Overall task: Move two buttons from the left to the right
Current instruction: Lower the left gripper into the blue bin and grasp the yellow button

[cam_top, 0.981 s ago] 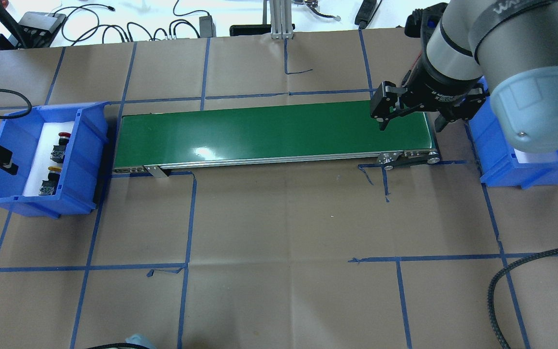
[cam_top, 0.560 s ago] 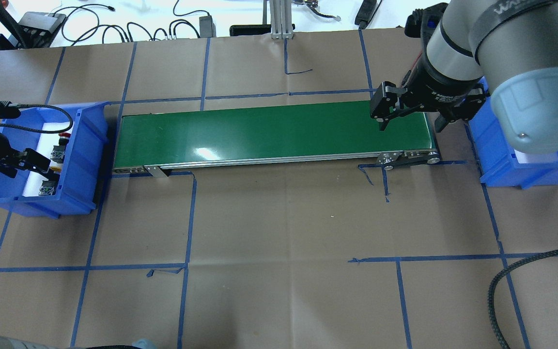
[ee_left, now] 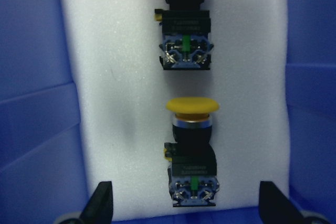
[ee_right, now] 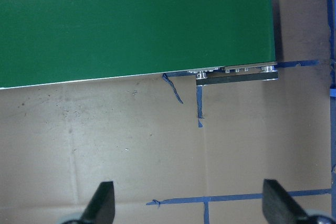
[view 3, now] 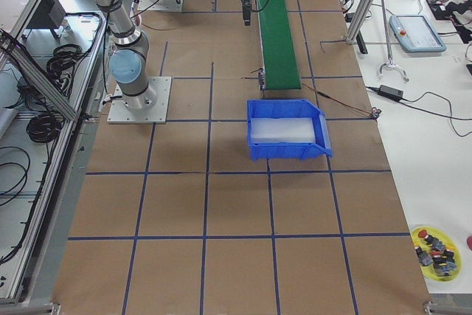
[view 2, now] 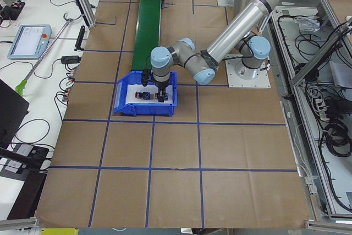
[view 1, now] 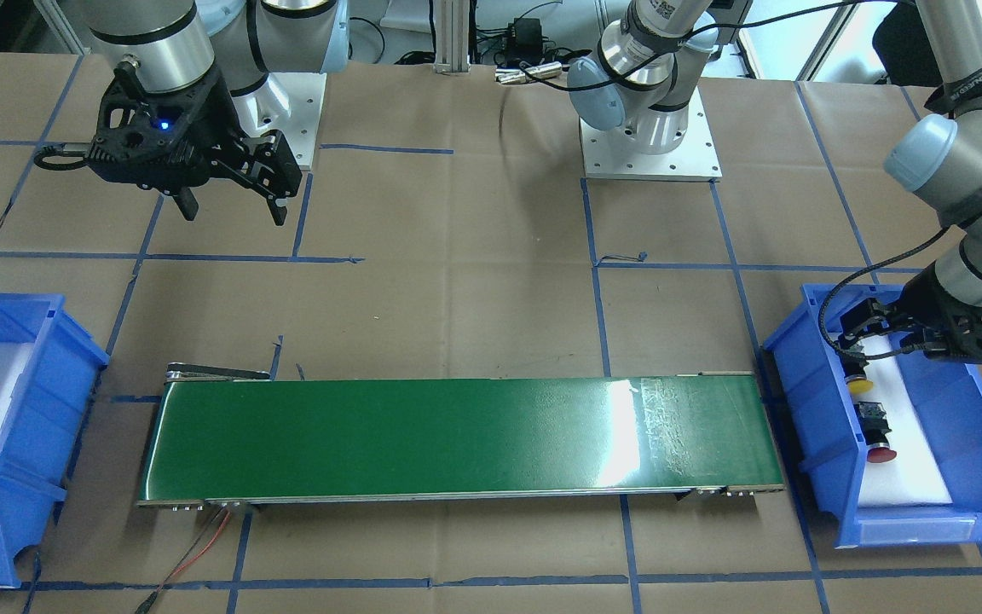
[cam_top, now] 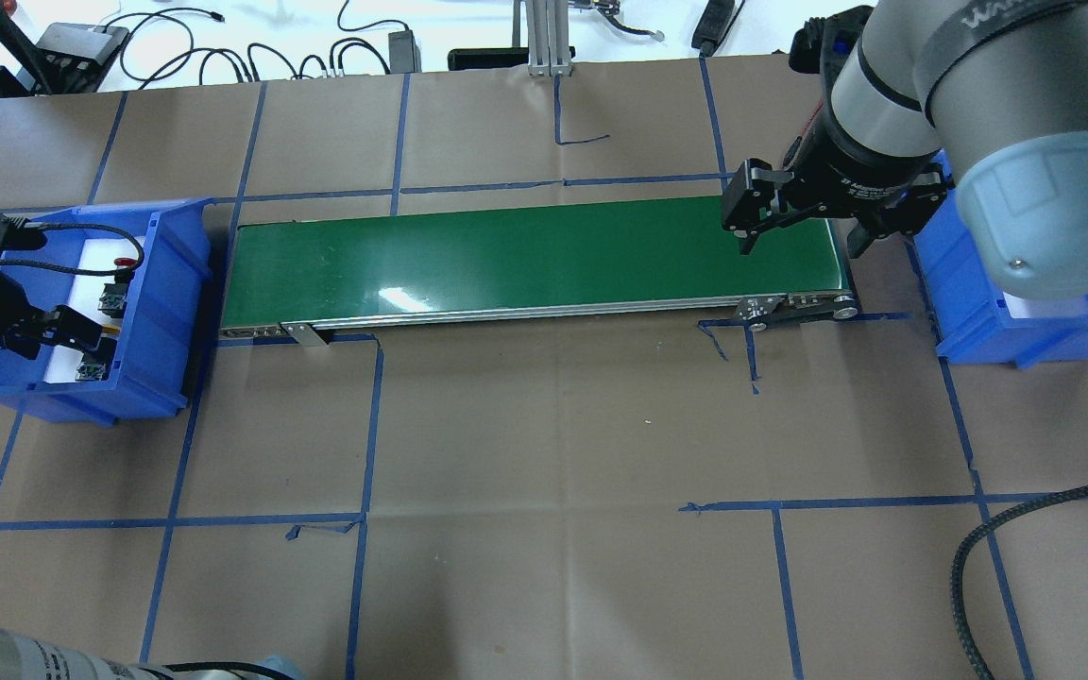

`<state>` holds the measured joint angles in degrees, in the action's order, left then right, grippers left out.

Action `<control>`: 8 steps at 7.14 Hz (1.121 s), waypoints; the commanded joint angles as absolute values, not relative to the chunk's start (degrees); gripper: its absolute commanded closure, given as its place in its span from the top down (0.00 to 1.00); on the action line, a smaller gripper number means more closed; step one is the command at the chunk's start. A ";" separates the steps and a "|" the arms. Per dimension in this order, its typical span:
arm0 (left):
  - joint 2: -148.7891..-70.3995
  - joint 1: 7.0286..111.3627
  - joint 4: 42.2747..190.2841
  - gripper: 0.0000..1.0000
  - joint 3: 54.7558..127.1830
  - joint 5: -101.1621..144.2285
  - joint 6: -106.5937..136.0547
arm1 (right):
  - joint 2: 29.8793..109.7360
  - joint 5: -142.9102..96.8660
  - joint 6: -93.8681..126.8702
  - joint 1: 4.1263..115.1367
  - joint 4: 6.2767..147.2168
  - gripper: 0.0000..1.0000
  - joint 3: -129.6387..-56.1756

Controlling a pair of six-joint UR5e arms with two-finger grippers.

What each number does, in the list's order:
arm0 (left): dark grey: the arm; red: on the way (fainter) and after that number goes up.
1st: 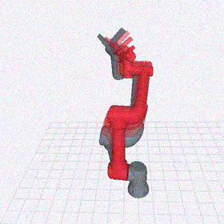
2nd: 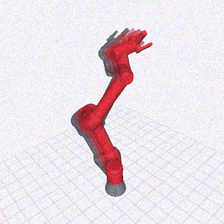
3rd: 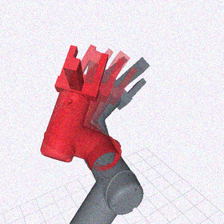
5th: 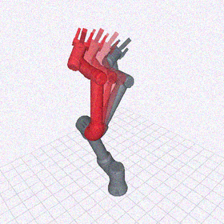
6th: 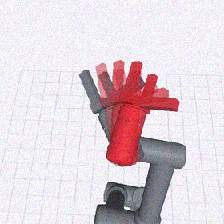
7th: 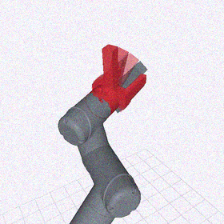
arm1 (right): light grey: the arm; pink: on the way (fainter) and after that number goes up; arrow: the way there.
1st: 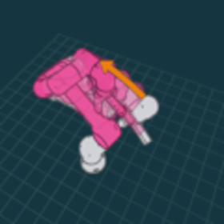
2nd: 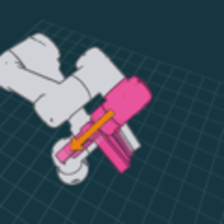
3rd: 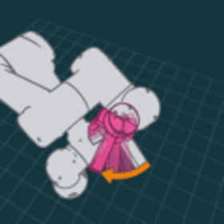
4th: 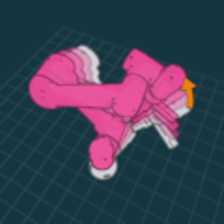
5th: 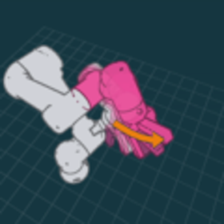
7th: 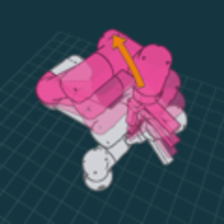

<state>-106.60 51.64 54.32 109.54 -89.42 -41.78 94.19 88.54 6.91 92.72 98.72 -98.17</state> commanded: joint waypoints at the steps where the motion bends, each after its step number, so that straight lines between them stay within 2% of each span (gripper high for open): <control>1: -107.49 51.50 47.32 0.97 114.06 -89.56 -41.40 | 94.13 88.59 6.94 92.72 98.96 1.00 -98.17; 2: -107.66 51.59 47.02 0.97 114.52 -89.65 -41.40 | 94.13 88.51 6.94 92.90 99.05 1.00 -98.26; 3: -107.67 51.59 47.02 0.90 114.61 -89.65 -41.40 | 94.13 88.51 6.94 92.73 99.05 1.00 -98.26; 4: -107.93 51.59 46.93 0.78 114.35 -89.65 -41.40 | 94.13 88.51 6.94 92.72 99.14 1.00 -98.26; 7: -107.58 51.59 46.93 0.18 113.56 -89.30 -40.53 | 94.13 88.51 6.94 92.90 99.14 1.00 -98.26; 8: -107.14 51.59 46.93 0.06 112.77 -89.04 -39.91 | 94.13 88.51 6.94 92.90 99.14 1.00 -98.26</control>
<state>-107.57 51.59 46.94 113.46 -89.35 -40.63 94.13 88.51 6.94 92.85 99.12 -98.26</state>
